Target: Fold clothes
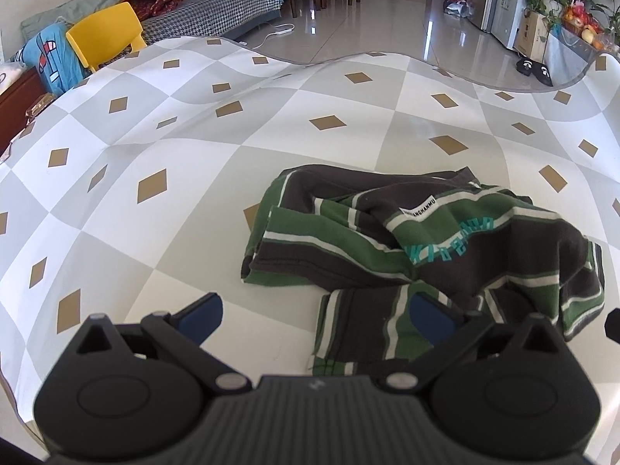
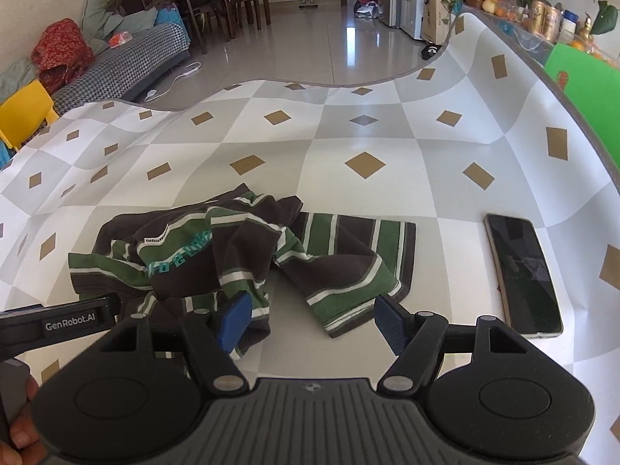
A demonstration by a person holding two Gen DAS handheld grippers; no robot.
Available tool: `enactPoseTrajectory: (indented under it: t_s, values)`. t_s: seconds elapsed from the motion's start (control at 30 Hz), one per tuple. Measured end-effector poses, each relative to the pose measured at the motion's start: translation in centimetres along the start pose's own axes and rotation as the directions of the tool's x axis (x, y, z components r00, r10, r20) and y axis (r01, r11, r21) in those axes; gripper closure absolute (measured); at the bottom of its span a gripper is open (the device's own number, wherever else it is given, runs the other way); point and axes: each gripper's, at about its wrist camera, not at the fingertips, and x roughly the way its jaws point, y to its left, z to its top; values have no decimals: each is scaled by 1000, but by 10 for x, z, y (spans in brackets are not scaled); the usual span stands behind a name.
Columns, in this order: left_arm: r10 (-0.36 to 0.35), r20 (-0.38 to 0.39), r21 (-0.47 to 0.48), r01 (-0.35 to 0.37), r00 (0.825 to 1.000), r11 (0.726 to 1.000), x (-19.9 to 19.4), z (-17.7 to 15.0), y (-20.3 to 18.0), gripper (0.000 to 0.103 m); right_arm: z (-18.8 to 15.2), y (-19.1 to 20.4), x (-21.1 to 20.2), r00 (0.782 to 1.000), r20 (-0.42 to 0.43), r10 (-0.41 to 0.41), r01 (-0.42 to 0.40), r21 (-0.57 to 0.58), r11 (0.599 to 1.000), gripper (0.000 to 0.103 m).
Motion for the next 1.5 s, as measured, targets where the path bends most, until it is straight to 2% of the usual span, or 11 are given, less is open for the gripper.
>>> enactPoseTrajectory:
  t_s: [0.13, 0.43, 0.57, 0.87, 1.17, 1.37, 1.5]
  values:
    - [-11, 0, 3, 11, 1000, 1000, 6, 0, -7, 0, 11, -4, 13, 1000, -14, 14, -14, -29, 999, 34]
    - [-4, -29, 15, 5, 1000, 1000, 25, -1, -26, 0, 31, -23, 36, 997, 35, 69, -72, 89, 993, 34]
    - [0, -32, 15, 0, 999, 1000, 33, -2, -30, 0, 36, -24, 52, 997, 19, 76, -77, 117, 990, 34]
    - [-25, -64, -18, 23, 998, 1000, 44, -5, -24, 0, 29, -13, 81, 1000, -25, -7, 8, 22, 1000, 34]
    - [-8, -93, -6, 7, 996, 1000, 49, -10, -22, 0, 8, -6, 107, 984, -174, -34, 25, -53, 998, 34]
    - [-11, -104, -6, 11, 994, 1000, 51, -13, -19, 0, 0, 2, 107, 981, -185, -56, 32, -126, 992, 34]
    - [-11, -108, -9, 10, 994, 1000, 52, -15, -17, 0, 5, 0, 99, 981, -187, -47, 25, -117, 993, 34]
